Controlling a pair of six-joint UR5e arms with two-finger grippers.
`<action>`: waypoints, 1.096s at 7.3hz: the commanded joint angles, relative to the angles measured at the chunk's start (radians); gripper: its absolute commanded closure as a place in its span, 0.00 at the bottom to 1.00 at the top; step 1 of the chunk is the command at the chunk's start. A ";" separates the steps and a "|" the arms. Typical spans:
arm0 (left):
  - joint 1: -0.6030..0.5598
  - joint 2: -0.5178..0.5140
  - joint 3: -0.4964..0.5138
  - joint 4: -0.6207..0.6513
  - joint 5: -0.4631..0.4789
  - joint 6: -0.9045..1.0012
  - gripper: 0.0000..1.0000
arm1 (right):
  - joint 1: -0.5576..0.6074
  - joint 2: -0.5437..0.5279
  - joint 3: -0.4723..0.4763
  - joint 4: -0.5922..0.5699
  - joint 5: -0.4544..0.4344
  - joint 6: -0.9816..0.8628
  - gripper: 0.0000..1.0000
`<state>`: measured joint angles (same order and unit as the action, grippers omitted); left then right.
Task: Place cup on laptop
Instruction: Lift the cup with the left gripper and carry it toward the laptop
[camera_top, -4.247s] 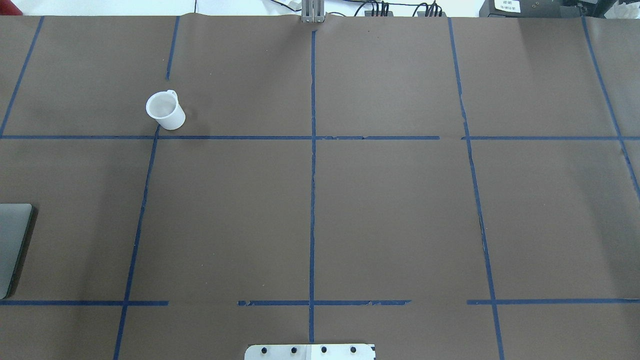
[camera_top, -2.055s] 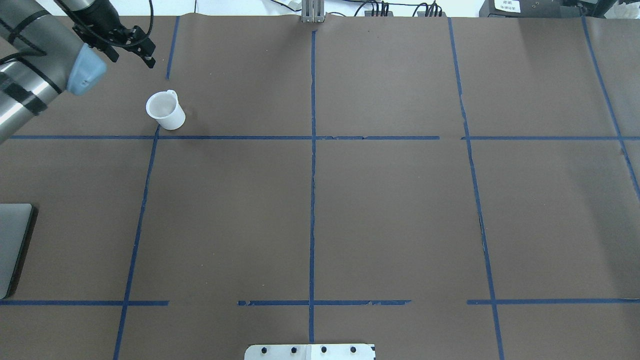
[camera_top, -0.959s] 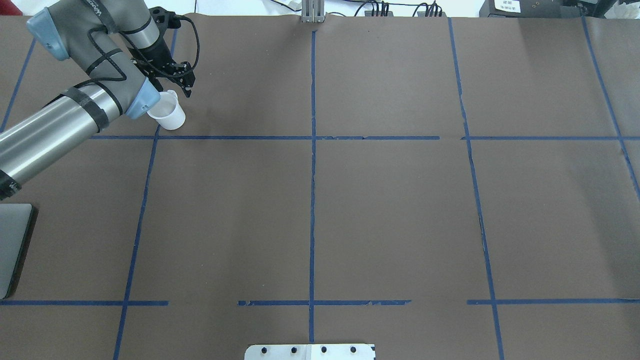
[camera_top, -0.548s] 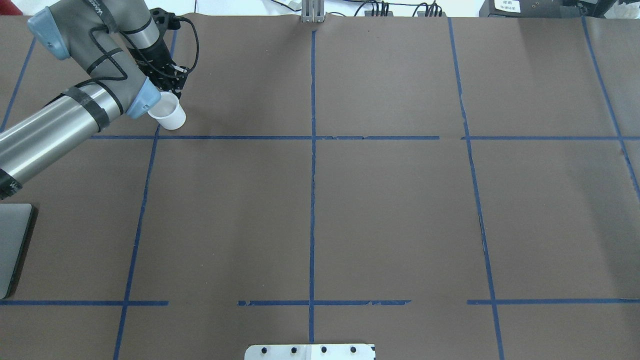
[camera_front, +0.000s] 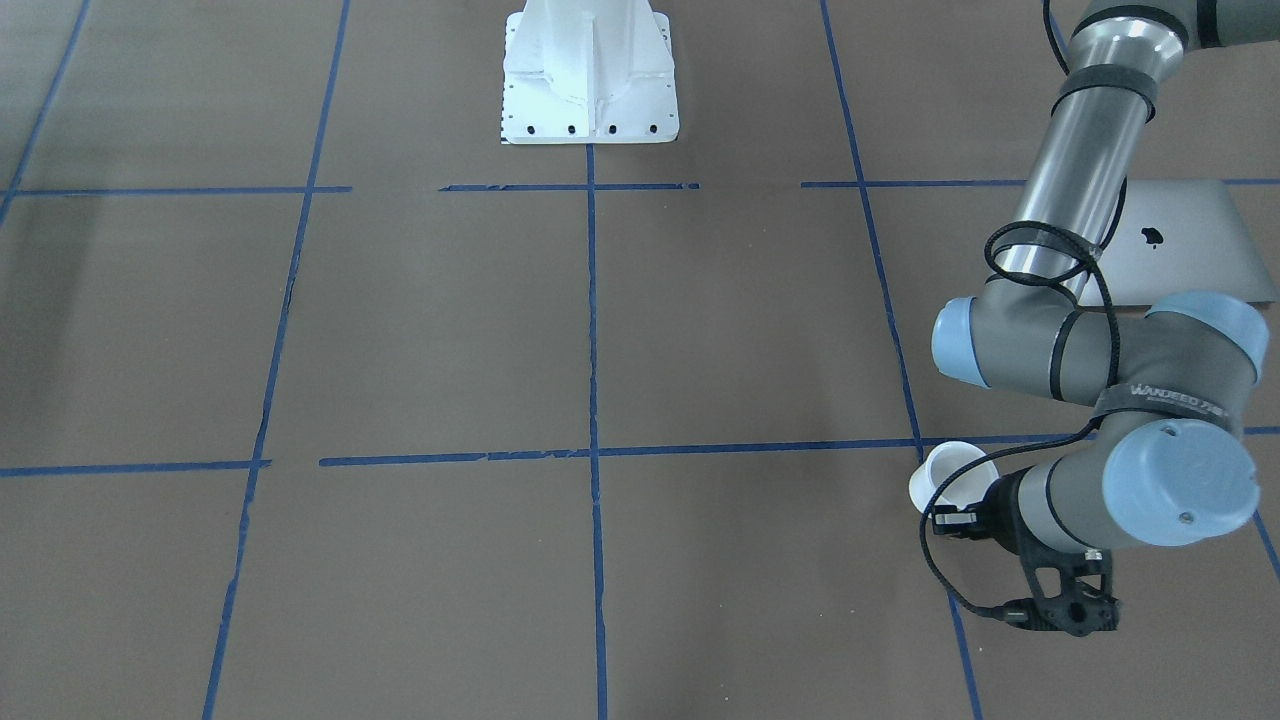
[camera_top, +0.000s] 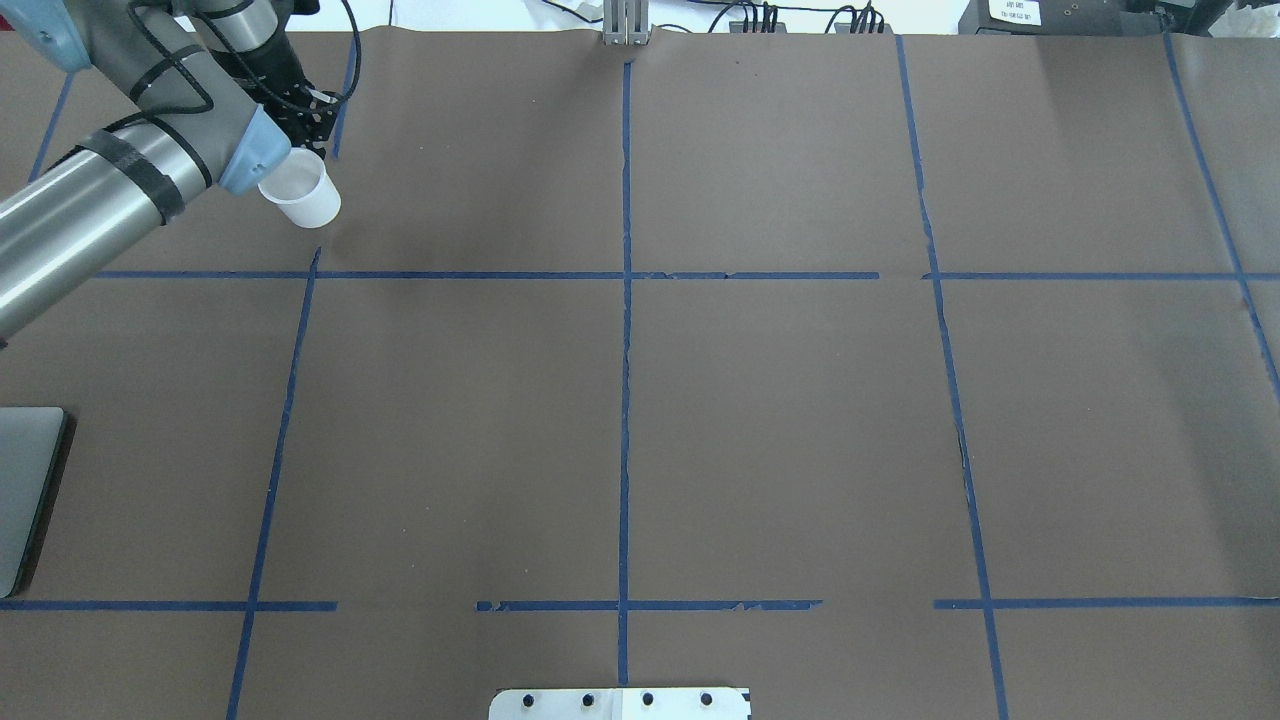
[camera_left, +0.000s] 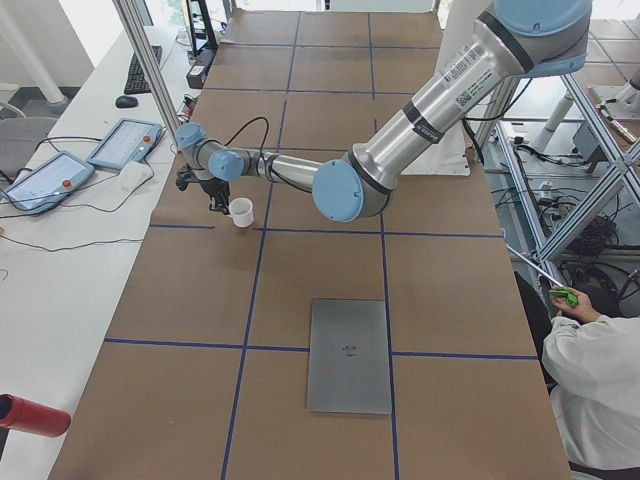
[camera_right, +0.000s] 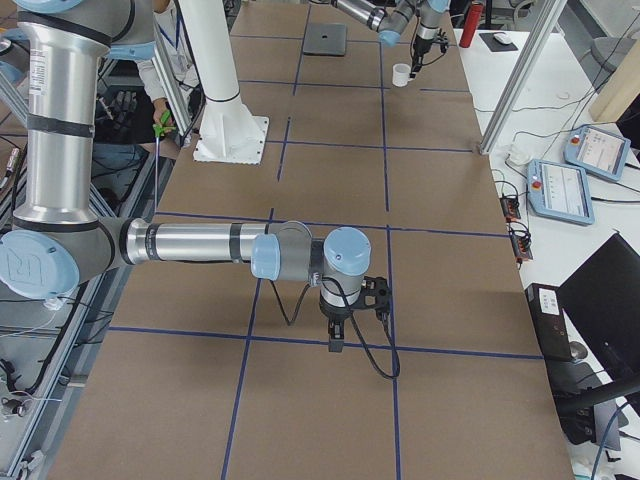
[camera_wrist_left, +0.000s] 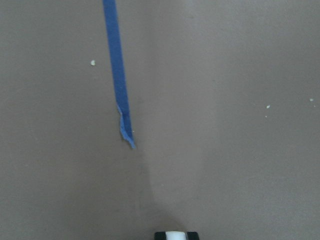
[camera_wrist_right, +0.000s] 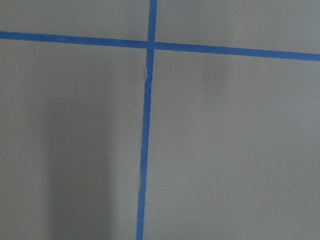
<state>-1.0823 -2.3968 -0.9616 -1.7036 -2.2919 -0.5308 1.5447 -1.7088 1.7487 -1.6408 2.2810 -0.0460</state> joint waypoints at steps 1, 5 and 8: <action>-0.083 0.098 -0.211 0.235 0.000 0.179 1.00 | 0.000 0.000 0.000 -0.001 0.000 0.000 0.00; -0.191 0.554 -0.575 0.400 -0.004 0.457 1.00 | 0.000 0.000 0.000 -0.001 0.000 0.000 0.00; -0.214 0.871 -0.698 0.209 -0.011 0.546 1.00 | 0.000 0.000 -0.001 -0.001 -0.001 0.000 0.00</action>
<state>-1.2904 -1.6507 -1.6278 -1.3844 -2.3010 0.0058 1.5447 -1.7089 1.7474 -1.6414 2.2804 -0.0460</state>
